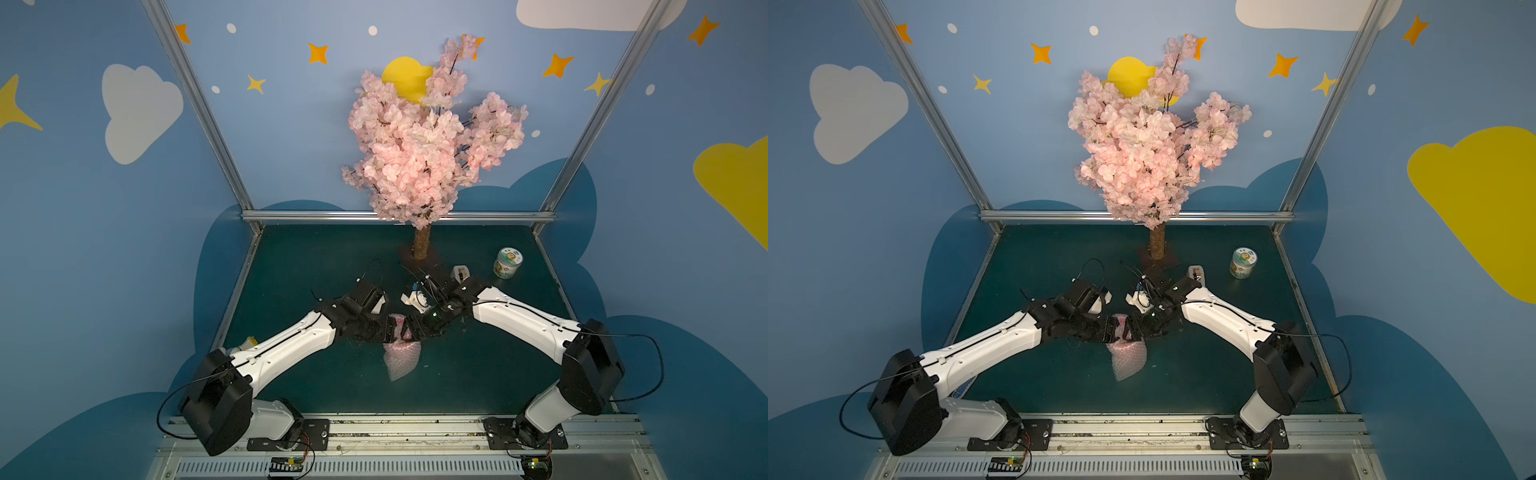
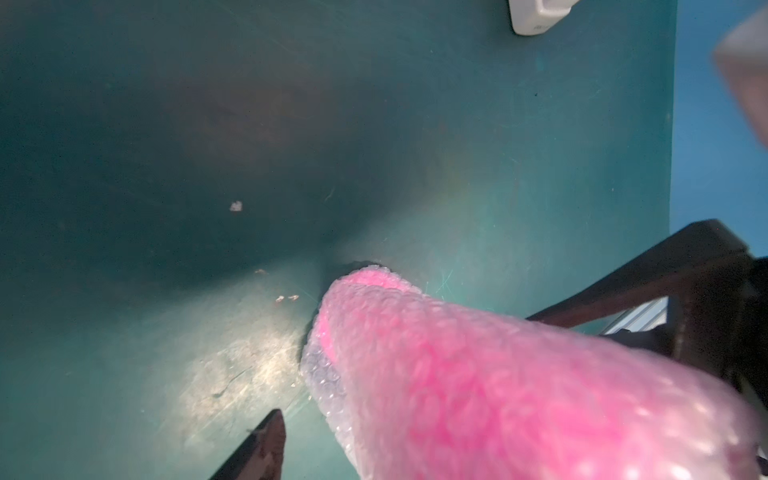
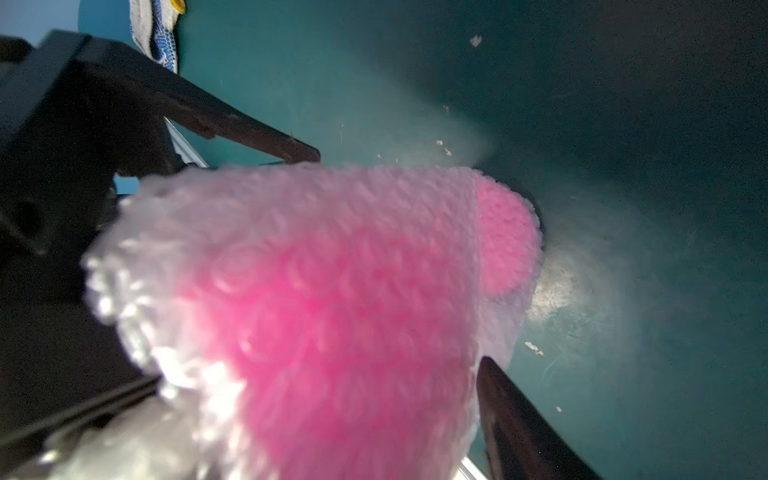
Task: Wrap wine glasses in bubble wrap
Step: Wrap the wine glass in bubble wrap.
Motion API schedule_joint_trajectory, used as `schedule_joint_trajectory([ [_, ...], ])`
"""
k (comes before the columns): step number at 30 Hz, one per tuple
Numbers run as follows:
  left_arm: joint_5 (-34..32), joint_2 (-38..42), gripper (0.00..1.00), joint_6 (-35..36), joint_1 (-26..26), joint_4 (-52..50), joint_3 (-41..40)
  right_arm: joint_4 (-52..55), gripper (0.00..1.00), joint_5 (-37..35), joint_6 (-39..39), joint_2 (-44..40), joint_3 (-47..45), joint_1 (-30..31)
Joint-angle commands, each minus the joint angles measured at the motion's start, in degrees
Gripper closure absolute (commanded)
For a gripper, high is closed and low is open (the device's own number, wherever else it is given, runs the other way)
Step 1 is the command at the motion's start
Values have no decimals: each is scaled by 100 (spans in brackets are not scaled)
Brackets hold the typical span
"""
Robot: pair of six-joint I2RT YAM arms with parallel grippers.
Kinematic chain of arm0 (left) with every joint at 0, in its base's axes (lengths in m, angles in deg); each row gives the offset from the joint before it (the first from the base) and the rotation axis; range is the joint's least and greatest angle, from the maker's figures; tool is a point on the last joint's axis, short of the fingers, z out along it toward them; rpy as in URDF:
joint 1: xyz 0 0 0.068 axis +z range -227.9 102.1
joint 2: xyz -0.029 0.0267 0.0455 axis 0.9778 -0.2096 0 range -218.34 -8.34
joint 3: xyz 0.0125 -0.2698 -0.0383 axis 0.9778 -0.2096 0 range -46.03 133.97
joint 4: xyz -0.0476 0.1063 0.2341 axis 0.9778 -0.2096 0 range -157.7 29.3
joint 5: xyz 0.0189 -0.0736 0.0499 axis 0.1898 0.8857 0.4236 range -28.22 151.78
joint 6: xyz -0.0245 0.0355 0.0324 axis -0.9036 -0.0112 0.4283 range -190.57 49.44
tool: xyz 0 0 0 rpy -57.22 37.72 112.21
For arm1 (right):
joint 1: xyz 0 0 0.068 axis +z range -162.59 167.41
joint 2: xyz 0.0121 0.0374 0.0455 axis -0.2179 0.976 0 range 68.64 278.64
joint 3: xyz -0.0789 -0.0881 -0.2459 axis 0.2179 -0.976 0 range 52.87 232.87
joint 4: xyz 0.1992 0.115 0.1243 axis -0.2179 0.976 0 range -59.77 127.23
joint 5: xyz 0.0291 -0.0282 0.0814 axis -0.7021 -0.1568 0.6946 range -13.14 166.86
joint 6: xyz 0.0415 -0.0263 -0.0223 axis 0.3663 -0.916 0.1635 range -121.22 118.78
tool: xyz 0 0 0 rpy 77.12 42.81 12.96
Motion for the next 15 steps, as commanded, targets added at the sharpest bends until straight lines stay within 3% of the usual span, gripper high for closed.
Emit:
schedule_joint_trajectory([
  [1,-274,555,27,32,229,-338,103,412,35,-567,-27,223,-12,19],
  [8,315,1012,25,98,350,-111,68,426,35,-527,-53,359,122,-4],
  [15,534,536,23,27,200,330,-168,378,35,-443,-25,297,117,-34],
])
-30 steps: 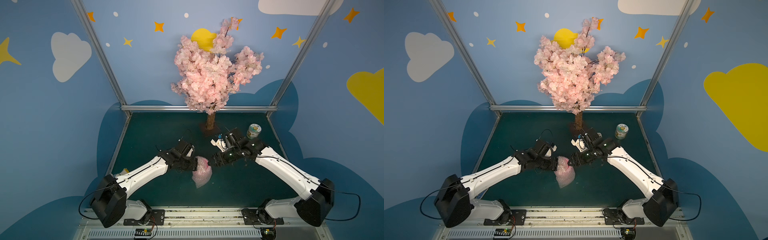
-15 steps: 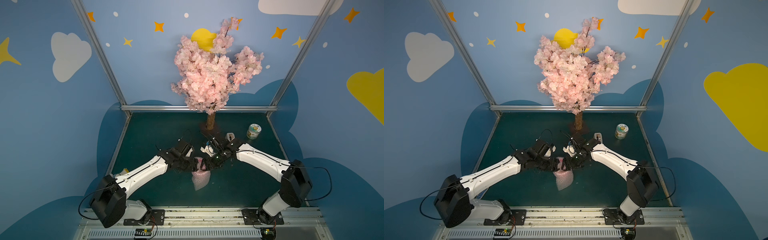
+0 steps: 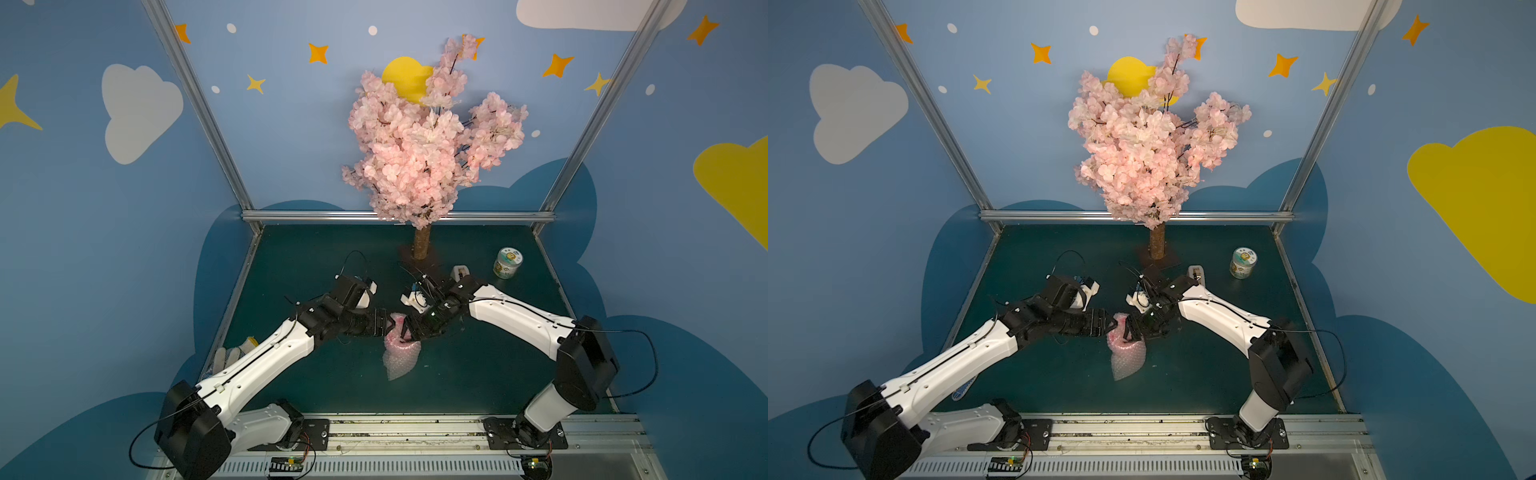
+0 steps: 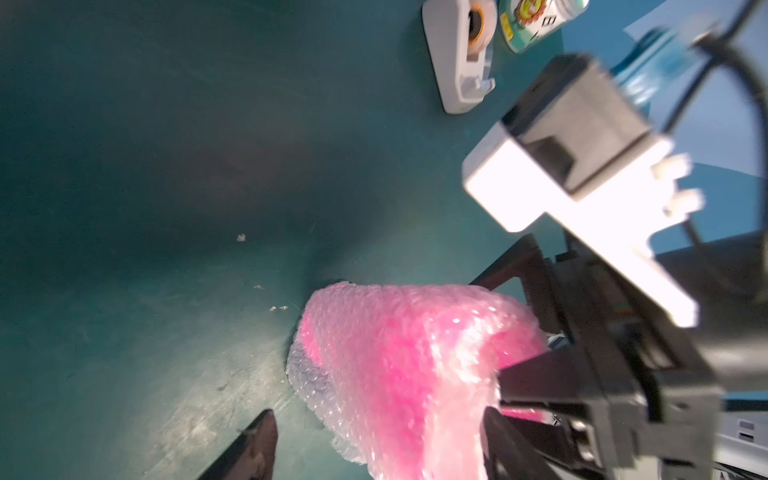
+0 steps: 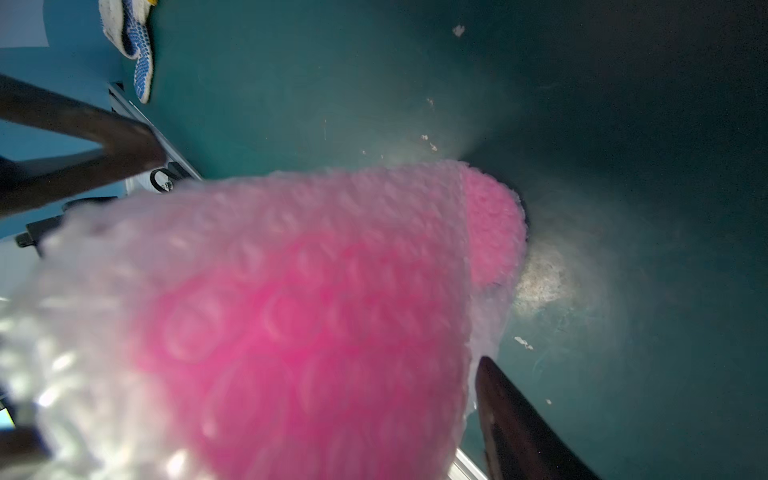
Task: Wrap wine glasses in bubble wrap
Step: Wrap the wine glass in bubble wrap.
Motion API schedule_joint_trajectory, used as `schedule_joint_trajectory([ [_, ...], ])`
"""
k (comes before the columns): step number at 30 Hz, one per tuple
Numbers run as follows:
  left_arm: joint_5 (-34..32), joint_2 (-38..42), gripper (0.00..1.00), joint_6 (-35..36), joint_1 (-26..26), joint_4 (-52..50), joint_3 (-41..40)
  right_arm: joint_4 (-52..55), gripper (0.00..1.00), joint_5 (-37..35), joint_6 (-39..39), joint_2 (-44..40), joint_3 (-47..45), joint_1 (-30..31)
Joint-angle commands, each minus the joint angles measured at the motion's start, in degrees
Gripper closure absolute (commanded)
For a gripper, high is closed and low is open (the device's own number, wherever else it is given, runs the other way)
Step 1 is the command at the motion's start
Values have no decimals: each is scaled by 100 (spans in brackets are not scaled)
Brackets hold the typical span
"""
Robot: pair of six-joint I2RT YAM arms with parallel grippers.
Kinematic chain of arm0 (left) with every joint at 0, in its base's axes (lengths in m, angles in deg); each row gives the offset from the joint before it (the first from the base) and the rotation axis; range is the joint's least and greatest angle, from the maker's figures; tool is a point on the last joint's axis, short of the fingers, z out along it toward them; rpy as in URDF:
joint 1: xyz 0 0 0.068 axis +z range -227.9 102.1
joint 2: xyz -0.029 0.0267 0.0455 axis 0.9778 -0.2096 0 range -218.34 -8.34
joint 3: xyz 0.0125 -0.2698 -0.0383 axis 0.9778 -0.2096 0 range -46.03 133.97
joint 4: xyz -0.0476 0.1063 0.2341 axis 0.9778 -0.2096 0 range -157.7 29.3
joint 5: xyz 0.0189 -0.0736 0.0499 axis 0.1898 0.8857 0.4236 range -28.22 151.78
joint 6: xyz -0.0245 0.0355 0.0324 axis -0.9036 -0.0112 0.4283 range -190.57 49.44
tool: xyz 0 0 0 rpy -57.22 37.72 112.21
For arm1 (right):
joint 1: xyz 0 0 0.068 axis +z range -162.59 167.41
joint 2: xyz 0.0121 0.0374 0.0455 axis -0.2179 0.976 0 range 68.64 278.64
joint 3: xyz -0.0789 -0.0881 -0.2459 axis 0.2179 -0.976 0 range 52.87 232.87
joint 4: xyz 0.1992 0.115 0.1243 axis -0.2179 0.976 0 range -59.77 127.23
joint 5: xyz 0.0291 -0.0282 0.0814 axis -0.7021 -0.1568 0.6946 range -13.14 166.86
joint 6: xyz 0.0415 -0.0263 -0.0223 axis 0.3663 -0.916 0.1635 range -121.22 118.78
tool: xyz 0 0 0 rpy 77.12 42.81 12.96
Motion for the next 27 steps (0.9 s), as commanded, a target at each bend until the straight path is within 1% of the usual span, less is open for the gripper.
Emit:
schedule_joint_trajectory([
  [1,48,-253,24,48,-120,179,-75,169,35,-269,-4,74,-28,-61],
  [2,10,-331,25,77,-176,136,-79,143,35,-220,10,18,-46,-100],
  [3,-275,-431,26,111,-251,72,-80,113,35,-163,23,-60,-51,-143],
  [4,-417,-525,28,129,-300,16,-105,116,35,-115,23,-149,-58,-188],
  [6,-551,-680,32,128,-345,-44,-170,111,35,7,6,-321,-42,-258],
  [10,-832,-900,37,210,-417,-272,-173,190,34,152,-25,-680,-1,-366],
  [14,-979,-1005,38,287,-482,-360,-76,42,33,106,46,-863,-7,-407],
  [19,-963,-1057,38,336,-521,-363,48,-165,34,2,108,-360,66,-321],
  [22,-947,-1045,37,418,-515,-417,202,-104,34,-330,127,-8,148,-198],
  [27,-807,-686,33,433,-488,-530,426,-56,35,-562,119,344,97,-144],
])
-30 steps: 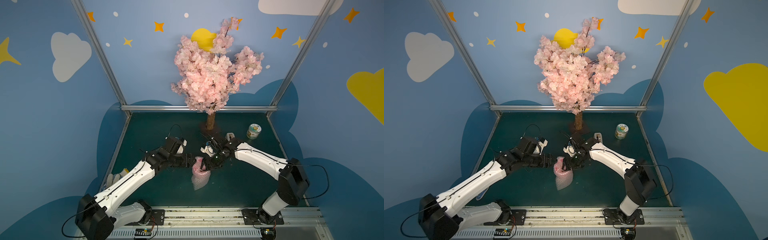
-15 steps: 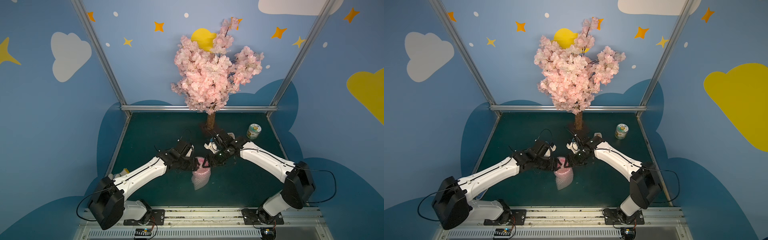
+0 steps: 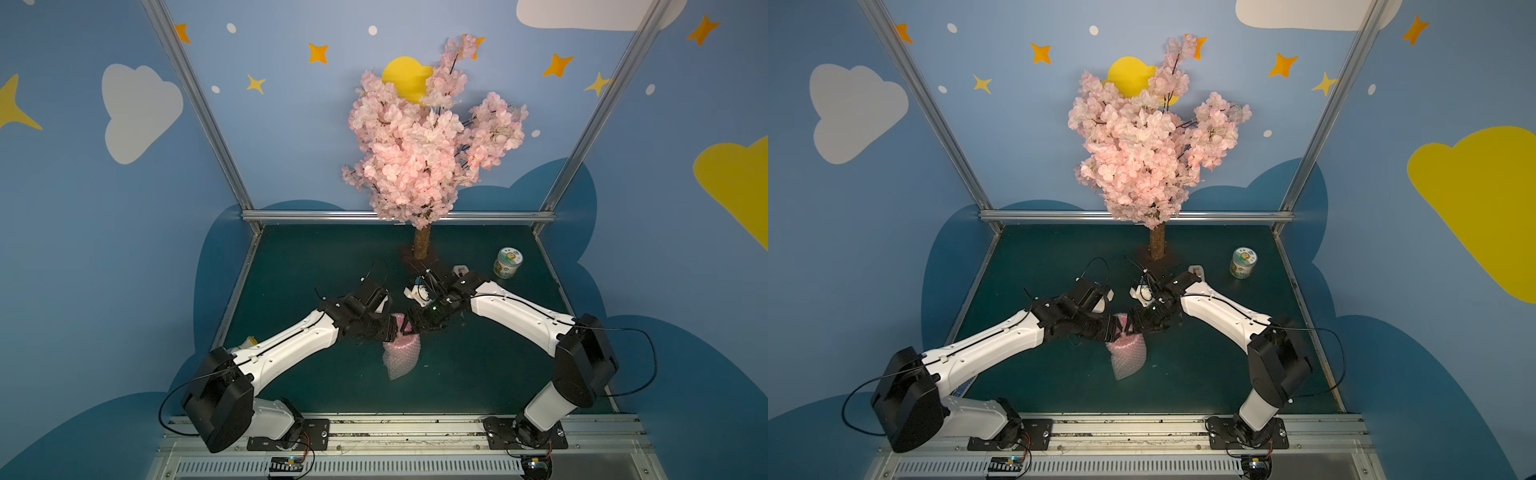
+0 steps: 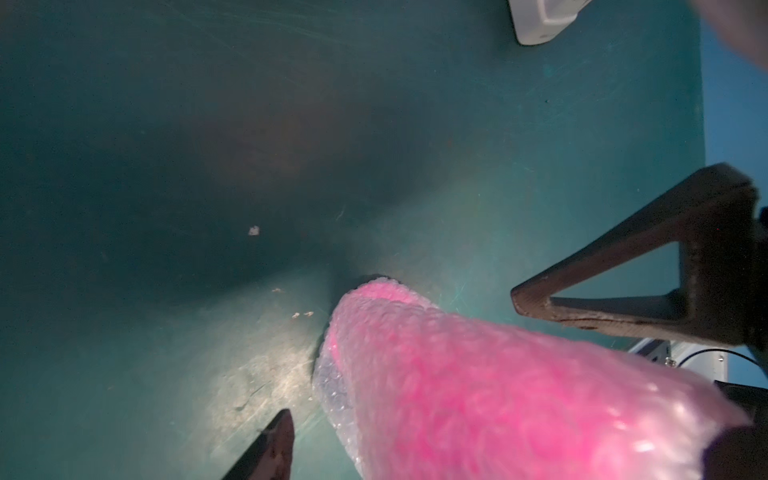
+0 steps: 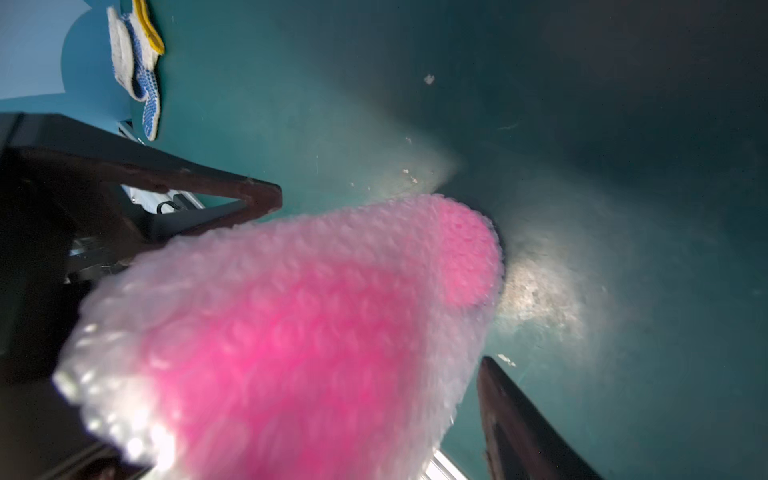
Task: Wrap wine glasses in bubble wrap
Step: Wrap the wine glass in bubble wrap.
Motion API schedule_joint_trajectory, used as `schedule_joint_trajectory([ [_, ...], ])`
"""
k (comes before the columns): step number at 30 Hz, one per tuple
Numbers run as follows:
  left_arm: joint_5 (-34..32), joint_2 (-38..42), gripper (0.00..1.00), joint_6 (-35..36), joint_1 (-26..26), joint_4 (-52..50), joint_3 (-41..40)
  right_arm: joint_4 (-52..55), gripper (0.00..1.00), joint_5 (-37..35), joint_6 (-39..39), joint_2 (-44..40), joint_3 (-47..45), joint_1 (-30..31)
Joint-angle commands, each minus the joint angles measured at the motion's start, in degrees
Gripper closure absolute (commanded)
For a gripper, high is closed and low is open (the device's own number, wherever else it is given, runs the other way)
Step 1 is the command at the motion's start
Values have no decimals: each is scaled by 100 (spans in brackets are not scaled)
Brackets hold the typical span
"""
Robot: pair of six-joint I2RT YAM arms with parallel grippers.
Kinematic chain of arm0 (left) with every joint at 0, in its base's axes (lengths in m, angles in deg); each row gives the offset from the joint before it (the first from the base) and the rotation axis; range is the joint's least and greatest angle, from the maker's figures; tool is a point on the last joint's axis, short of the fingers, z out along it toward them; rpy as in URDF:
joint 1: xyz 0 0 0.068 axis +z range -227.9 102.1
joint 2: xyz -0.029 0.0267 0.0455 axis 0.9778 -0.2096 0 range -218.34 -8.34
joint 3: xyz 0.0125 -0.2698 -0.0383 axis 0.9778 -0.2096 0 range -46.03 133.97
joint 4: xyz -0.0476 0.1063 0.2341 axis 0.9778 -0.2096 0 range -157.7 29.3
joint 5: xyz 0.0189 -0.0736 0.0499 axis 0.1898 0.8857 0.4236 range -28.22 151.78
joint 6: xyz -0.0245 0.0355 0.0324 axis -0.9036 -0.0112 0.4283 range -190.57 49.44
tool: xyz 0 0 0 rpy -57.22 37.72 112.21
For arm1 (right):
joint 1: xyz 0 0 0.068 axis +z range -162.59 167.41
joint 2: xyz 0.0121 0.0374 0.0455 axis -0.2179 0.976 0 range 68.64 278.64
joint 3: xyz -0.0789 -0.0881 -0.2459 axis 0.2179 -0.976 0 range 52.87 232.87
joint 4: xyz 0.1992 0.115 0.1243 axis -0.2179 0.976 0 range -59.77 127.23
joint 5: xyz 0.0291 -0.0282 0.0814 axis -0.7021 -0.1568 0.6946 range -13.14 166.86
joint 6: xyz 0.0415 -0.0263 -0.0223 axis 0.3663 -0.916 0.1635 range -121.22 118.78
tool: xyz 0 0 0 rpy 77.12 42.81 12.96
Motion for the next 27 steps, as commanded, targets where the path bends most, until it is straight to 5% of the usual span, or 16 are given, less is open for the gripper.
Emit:
schedule_joint_trajectory([
  [1,70,345,33,174,31,-354,157,118,35,-482,15,253,-61,54],
  [11,471,928,30,-75,581,95,-8,55,35,-408,20,324,-41,97],
  [27,264,266,39,-50,271,466,-508,71,35,-381,-11,281,19,53],
])
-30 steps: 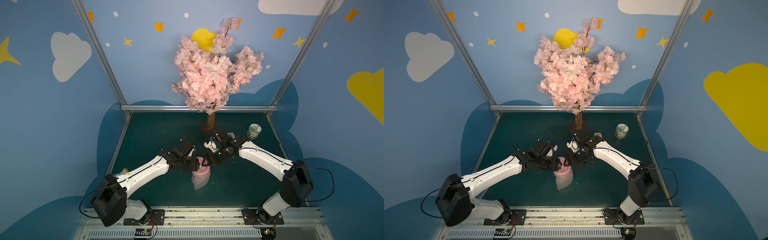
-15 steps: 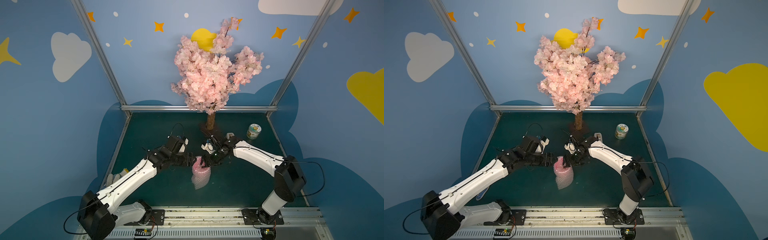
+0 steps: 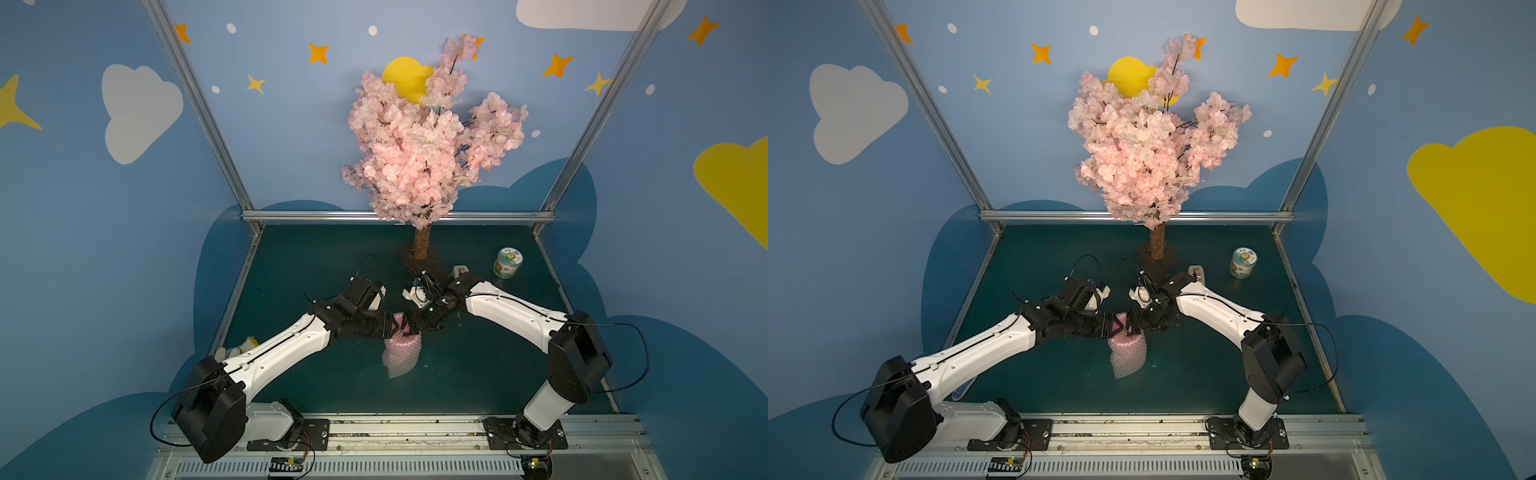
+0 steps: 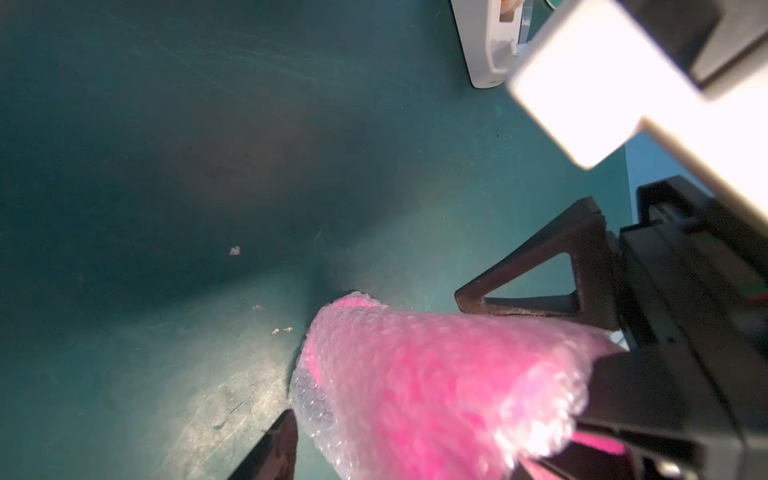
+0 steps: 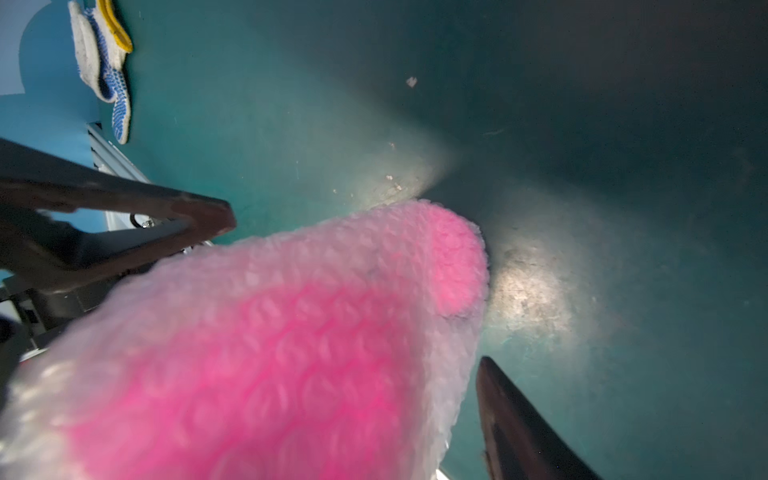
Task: Wrap wine glasses in bubble wrap
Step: Wrap the wine glass in bubble wrap.
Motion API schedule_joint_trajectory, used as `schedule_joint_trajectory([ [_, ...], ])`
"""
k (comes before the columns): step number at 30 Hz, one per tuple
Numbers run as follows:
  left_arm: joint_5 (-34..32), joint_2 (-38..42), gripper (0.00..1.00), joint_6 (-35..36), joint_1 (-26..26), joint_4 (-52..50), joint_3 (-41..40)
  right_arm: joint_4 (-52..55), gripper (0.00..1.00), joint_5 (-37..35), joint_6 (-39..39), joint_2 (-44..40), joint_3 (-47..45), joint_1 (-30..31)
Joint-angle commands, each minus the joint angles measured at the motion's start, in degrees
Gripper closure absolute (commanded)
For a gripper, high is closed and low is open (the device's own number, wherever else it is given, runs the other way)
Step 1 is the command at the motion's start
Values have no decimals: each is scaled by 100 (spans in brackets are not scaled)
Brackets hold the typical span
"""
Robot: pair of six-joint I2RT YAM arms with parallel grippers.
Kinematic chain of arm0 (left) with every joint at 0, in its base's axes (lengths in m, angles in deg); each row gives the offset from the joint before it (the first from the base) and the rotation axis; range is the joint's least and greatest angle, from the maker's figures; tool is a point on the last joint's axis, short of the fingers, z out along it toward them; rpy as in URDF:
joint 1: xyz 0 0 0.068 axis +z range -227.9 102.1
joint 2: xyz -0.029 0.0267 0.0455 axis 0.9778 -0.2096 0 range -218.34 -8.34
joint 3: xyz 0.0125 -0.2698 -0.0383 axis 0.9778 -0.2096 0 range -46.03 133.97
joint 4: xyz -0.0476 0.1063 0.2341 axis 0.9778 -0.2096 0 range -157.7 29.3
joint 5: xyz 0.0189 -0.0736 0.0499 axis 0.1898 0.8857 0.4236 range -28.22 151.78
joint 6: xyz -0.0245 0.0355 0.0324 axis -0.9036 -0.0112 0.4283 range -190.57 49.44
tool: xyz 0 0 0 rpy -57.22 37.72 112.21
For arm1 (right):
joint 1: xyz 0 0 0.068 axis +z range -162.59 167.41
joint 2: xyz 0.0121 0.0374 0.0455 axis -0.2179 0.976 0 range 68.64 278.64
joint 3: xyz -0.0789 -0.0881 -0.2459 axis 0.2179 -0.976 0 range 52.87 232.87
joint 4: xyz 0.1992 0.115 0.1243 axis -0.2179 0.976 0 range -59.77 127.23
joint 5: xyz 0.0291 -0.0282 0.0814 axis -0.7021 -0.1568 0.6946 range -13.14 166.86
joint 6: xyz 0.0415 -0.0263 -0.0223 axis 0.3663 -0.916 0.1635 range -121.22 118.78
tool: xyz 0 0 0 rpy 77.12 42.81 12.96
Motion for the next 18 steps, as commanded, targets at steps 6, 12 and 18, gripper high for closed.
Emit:
schedule_joint_trajectory([
  [6,-529,-355,43,130,-47,-476,-8,158,33,-44,-16,-279,199,-37],
  [12,-406,-245,36,128,-39,-769,464,441,31,239,-146,-1017,510,-231],
  [18,-112,624,31,107,252,-650,740,677,29,251,-310,-1689,459,-695],
])
